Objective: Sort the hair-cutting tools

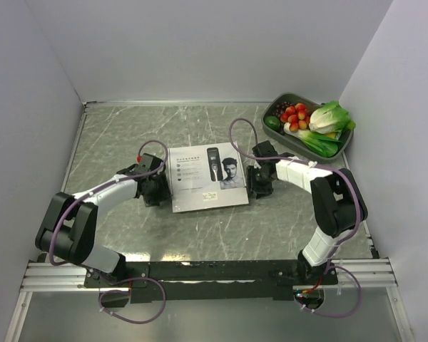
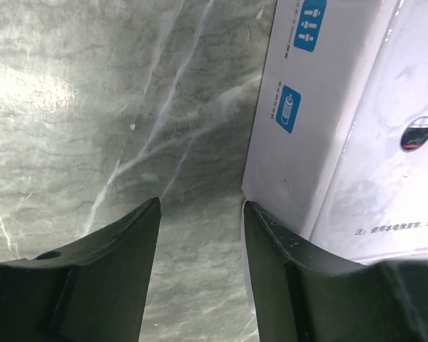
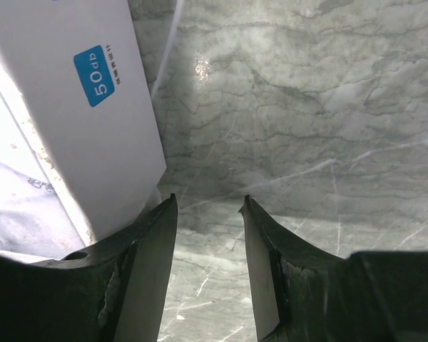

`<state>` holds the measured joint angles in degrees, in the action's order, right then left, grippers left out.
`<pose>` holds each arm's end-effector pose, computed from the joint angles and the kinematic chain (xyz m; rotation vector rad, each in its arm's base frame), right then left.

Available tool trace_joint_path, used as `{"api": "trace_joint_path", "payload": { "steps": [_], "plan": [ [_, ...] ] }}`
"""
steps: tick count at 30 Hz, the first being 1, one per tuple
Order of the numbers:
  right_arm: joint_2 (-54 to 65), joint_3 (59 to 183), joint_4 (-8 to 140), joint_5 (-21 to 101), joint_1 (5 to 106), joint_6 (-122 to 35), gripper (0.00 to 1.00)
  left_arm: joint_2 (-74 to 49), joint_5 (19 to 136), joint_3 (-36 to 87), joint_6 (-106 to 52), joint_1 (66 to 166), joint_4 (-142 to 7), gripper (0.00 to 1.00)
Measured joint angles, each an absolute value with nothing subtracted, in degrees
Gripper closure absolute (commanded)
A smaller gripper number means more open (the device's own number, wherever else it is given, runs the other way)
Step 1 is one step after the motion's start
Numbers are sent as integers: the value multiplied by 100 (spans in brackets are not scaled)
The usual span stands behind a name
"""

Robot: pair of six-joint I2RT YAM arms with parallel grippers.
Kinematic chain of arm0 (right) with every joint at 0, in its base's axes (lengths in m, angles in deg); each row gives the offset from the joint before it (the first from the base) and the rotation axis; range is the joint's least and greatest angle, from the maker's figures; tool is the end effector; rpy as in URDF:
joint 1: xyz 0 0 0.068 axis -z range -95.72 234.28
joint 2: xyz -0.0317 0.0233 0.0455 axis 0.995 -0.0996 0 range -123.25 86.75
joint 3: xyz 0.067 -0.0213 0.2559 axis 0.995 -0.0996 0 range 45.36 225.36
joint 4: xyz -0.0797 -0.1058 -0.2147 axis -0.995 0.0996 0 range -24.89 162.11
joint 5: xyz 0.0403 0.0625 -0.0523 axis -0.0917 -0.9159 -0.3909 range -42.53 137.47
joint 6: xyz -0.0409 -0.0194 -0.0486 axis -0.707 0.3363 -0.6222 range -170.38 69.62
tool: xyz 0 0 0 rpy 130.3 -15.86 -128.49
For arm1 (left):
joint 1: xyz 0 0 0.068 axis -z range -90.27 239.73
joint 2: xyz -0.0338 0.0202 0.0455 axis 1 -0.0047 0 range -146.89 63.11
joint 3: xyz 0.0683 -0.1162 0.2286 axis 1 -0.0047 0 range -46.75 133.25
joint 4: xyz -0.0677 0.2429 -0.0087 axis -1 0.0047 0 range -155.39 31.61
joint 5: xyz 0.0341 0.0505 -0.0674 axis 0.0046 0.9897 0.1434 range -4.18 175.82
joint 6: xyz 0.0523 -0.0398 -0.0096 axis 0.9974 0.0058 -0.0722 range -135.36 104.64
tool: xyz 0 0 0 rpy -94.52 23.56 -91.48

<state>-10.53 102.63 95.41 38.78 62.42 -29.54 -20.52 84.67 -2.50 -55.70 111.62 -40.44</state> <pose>0.2882 0.1241 0.1438 -0.0630 2.8513 0.3822 0.2467 -0.1002 0.1512 -0.4344 2.7130 -0.3469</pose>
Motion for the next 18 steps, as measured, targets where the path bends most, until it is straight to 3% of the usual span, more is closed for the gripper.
{"api": "trace_joint_path", "payload": {
  "steps": [18],
  "plan": [
    [-100,10241,9976,4414,6100,-2922,48,-2153,8624,187,-5472,11243,-3736,39]
  ]
}}
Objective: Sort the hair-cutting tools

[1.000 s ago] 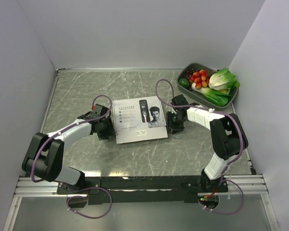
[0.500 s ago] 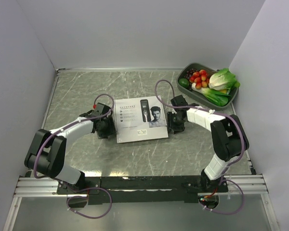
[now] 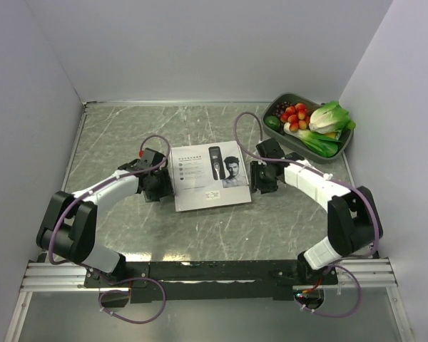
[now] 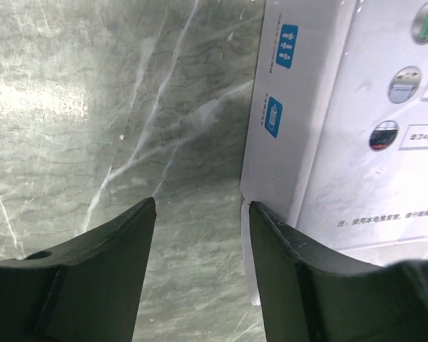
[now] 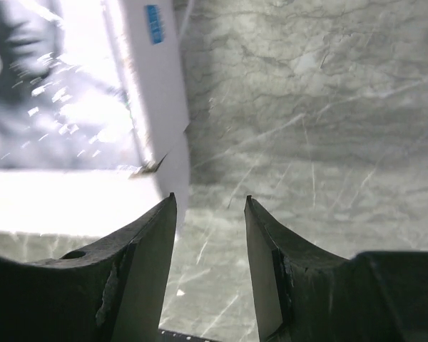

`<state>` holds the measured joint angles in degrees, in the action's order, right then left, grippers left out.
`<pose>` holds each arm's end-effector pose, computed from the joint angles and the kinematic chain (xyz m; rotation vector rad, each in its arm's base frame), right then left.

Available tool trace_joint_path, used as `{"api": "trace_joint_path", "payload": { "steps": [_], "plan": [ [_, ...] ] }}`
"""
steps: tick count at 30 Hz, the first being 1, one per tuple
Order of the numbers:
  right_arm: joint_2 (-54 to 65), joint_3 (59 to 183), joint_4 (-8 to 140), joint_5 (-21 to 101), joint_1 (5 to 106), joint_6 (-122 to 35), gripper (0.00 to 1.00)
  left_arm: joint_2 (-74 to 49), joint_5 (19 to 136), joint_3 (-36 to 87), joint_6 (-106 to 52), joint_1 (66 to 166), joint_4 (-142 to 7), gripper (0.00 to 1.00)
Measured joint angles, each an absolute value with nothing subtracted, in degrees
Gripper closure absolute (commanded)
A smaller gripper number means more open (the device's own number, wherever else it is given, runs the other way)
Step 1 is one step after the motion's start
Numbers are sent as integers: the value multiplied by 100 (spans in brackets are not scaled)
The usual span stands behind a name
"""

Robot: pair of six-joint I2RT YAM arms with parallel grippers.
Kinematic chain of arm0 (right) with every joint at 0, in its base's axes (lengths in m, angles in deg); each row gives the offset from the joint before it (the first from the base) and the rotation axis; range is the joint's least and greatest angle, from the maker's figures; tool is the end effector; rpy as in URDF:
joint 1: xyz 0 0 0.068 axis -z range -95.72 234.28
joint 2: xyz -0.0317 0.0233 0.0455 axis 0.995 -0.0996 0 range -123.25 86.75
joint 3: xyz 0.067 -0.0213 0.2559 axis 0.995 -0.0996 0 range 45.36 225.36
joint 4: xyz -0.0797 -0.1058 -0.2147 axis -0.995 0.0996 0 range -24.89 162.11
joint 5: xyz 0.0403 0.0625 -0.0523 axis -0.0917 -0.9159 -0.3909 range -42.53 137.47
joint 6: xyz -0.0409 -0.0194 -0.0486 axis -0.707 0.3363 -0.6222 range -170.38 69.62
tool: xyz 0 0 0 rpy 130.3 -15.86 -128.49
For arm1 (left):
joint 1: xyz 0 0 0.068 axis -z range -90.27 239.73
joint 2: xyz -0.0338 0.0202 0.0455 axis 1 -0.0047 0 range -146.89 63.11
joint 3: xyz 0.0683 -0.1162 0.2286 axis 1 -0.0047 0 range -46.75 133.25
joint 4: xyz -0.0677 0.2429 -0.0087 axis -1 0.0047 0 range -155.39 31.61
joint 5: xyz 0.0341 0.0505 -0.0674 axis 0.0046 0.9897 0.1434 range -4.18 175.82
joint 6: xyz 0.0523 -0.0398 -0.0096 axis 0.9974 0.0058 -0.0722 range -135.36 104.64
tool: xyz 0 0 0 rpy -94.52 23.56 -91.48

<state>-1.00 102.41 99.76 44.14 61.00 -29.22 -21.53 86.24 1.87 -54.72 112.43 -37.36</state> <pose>0.2704 0.1196 0.1861 -0.0683 2.7484 0.3013 0.2557 -0.1065 0.1650 -0.3983 2.7034 -0.3158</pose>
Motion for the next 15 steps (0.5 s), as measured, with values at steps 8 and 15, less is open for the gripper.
{"api": "trace_joint_path", "payload": {
  "steps": [8,15],
  "plan": [
    [809,10425,10444,4414,5818,-2865,48,-1901,8712,434,-5443,11256,-3500,45],
    [1041,10619,10547,3981,5326,-2677,50,-1567,8878,898,-5397,11271,-3310,51]
  ]
}}
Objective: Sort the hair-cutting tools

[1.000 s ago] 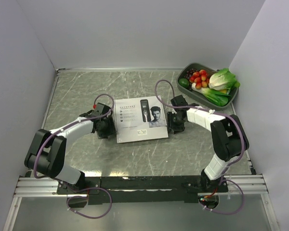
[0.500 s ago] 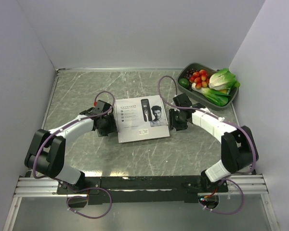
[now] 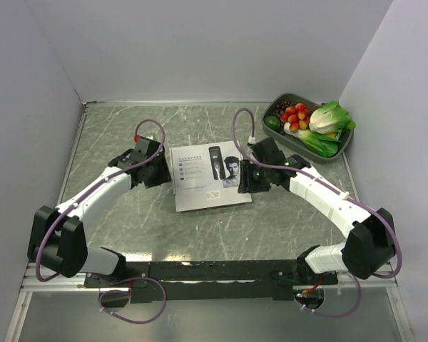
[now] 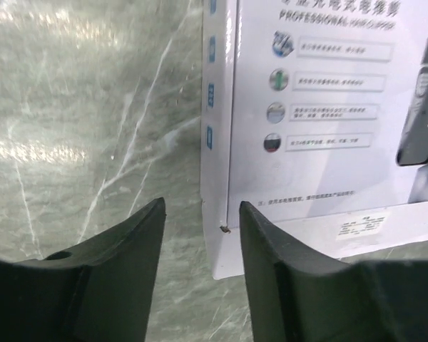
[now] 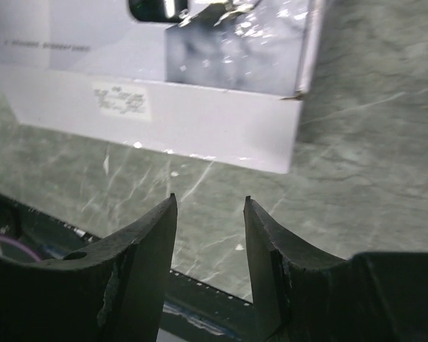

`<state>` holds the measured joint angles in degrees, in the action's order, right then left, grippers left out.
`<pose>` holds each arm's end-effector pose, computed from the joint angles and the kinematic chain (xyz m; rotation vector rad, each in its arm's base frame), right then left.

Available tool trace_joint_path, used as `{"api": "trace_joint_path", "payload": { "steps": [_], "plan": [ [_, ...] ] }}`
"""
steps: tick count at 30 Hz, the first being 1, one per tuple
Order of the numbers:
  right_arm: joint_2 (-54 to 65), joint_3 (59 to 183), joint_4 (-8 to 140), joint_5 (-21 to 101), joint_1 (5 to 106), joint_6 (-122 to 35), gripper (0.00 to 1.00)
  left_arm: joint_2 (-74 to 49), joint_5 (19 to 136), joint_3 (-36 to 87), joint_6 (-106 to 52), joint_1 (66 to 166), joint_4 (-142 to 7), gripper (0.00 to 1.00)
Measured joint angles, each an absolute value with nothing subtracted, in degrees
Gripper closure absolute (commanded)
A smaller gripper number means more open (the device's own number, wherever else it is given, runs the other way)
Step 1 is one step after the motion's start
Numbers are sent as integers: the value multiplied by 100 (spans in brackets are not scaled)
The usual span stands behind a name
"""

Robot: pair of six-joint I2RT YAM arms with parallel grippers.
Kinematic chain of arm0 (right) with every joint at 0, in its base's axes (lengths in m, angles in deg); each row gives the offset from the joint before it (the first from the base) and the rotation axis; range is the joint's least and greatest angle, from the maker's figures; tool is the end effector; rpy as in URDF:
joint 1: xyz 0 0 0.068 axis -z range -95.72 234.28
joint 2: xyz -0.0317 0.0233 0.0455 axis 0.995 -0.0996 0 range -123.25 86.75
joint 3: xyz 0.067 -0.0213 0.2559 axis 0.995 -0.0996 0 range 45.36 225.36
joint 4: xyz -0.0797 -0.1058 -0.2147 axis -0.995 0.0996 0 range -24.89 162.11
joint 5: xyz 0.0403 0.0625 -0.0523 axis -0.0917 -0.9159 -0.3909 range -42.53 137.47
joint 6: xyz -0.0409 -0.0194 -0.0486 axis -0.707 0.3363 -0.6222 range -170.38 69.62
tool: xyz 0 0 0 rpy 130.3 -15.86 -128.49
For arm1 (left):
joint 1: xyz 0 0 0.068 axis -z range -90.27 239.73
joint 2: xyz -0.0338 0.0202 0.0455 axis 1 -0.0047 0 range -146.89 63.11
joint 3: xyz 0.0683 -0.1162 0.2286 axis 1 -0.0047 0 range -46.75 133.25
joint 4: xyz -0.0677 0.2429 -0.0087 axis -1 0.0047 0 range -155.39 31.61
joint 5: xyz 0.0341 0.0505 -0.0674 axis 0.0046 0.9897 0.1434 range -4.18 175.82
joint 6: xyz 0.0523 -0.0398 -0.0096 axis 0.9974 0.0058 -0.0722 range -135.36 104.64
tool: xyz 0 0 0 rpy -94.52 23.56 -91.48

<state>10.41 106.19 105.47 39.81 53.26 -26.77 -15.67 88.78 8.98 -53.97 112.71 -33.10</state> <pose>0.2303 0.1466 0.2530 -0.2233 2.6139 0.5257 0.2607 -0.1076 0.2239 -0.3706 2.5472 -0.3539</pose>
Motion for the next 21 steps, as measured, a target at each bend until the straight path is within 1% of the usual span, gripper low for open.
{"api": "trace_joint_path", "payload": {
  "steps": [1,2,5,7,8,9,13,16,17,19,21],
  "plan": [
    [1017,10619,10543,3916,5262,-2637,50,-1541,8906,946,-5393,11271,-3303,53],
    [995,10619,10536,3872,5214,-2611,50,-1532,8926,989,-5391,11269,-3294,57],
    [816,10622,10525,3767,4998,-2515,50,-1587,8919,1199,-5360,11245,-3253,64],
    [676,10643,10534,3750,4854,-2465,50,-1685,8889,1433,-5341,11217,-3262,66],
    [606,10663,10534,3752,4766,-2445,50,-1764,8863,1608,-5325,11197,-3264,70],
    [547,10702,10551,3752,4688,-2425,50,-1842,8845,1739,-5314,11177,-3297,71],
    [363,10893,10525,3778,4465,-2316,51,-2314,8734,2445,-5229,11046,-3402,74],
    [234,10923,10470,3798,4377,-2244,51,-2769,8609,2978,-5150,10906,-3550,79],
    [197,10923,10468,3798,4349,-2220,51,-2918,8561,3145,-5115,10871,-3557,82],
    [136,10923,10468,3824,4301,-2163,51,-3335,8500,3588,-5061,10808,-3605,83],
    [99,10923,10470,3848,4211,-2124,51,-3781,8412,4030,-5008,10764,-3681,88]
  ]
}}
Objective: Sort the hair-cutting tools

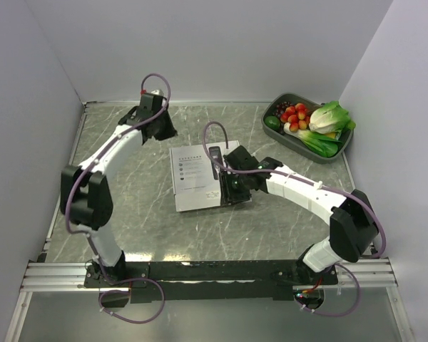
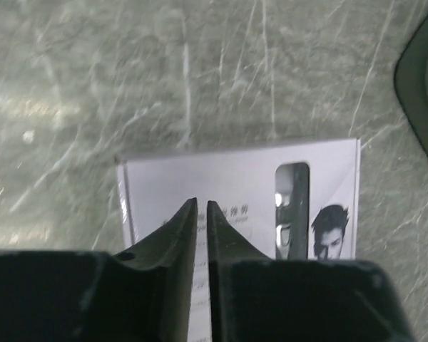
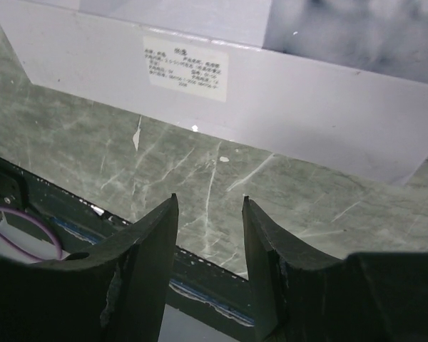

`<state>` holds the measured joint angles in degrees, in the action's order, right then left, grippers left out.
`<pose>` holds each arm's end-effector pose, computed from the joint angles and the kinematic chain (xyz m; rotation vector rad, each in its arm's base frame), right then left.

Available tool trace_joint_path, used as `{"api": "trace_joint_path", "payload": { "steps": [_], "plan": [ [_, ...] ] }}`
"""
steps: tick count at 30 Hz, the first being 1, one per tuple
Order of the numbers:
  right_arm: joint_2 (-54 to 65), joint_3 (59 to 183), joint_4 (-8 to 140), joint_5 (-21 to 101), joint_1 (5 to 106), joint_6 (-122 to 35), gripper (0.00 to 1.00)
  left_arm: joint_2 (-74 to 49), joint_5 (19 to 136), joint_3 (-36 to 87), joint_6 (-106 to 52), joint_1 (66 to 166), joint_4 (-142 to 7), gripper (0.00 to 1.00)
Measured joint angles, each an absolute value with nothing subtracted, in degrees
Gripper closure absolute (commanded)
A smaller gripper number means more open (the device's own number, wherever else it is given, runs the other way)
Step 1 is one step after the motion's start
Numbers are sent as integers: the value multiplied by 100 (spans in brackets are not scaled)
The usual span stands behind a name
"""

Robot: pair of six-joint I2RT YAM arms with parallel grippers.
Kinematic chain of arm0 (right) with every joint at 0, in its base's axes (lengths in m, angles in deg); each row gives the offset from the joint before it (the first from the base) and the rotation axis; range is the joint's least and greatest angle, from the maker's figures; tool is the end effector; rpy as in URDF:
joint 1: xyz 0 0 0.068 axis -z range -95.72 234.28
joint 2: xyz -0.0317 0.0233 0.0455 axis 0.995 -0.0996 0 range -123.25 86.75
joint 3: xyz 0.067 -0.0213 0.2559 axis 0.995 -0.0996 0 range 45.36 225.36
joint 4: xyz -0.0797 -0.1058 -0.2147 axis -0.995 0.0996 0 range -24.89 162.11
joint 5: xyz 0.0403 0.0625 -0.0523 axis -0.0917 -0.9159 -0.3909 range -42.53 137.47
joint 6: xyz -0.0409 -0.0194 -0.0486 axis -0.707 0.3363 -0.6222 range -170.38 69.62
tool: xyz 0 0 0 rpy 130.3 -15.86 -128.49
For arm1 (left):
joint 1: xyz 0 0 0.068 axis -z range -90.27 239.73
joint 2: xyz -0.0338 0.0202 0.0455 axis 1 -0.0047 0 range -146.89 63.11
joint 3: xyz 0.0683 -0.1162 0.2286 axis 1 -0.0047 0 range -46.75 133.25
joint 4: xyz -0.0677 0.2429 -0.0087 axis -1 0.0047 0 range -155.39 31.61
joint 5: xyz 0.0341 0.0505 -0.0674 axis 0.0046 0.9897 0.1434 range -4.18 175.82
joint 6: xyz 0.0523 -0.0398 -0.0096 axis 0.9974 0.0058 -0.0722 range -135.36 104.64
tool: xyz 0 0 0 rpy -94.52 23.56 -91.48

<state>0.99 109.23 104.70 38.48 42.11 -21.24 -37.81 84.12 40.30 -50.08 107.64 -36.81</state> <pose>0.2182 0.2087 0.2264 -0.3690 2.7435 0.5870 0.3846 -0.1259 0.2815 -0.3304 2.3412 -0.4930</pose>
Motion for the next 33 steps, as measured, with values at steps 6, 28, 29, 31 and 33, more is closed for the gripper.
{"api": "trace_joint_path", "payload": {
  "steps": [6,28,29,31,33],
  "plan": [
    [81,10923,10468,3913,3901,-2017,51,-4972,8056,5225,-4993,10760,-3861,93],
    [-979,11216,10261,4058,3702,-1969,51,-7540,7361,6727,-5249,11381,-4162,94],
    [-1051,11242,10217,4060,3702,-1977,51,-7484,7359,6618,-5247,11385,-4245,94],
    [-1175,11260,10182,4058,3702,-1984,51,-7383,7361,6395,-5242,11394,-4387,95],
    [-1311,11297,10199,4056,3702,-2001,51,-7298,7368,6100,-5212,11372,-4512,96]
  ]
}}
